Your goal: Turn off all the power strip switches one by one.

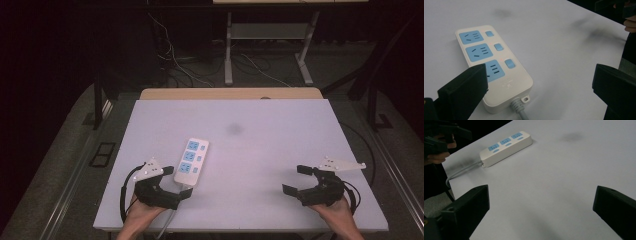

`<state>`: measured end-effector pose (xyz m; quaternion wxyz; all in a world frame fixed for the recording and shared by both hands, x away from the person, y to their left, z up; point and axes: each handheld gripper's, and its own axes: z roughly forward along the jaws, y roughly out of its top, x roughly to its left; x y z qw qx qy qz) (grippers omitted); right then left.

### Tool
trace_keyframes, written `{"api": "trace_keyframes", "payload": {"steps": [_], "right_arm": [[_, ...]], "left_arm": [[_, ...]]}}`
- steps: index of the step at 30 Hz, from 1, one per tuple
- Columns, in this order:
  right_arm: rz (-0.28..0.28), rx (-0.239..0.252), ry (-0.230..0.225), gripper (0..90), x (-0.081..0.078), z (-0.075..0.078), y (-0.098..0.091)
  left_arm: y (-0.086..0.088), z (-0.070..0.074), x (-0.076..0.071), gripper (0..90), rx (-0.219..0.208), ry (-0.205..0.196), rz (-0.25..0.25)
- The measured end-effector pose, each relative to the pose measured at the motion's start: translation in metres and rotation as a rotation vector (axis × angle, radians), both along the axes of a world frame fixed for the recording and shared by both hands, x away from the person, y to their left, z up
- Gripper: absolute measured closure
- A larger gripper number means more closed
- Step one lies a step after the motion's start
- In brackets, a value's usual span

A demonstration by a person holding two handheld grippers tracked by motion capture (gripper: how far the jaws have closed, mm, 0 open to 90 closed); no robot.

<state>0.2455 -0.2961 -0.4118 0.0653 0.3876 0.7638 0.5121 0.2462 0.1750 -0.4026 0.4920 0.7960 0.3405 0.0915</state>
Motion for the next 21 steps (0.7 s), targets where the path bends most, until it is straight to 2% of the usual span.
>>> {"api": "trace_keyframes", "payload": {"steps": [10,21], "right_arm": [[-0.002,-0.011,0.001,0.4,0.000,0.000,0.000],[0.000,-0.014,0.001,0.5,0.000,-0.001,0.001]], "left_arm": [[0.006,0.016,0.012,0.0,0.033,-0.001,-0.001],[0.007,0.024,0.026,0.0,0.059,0.019,-0.010]]}}
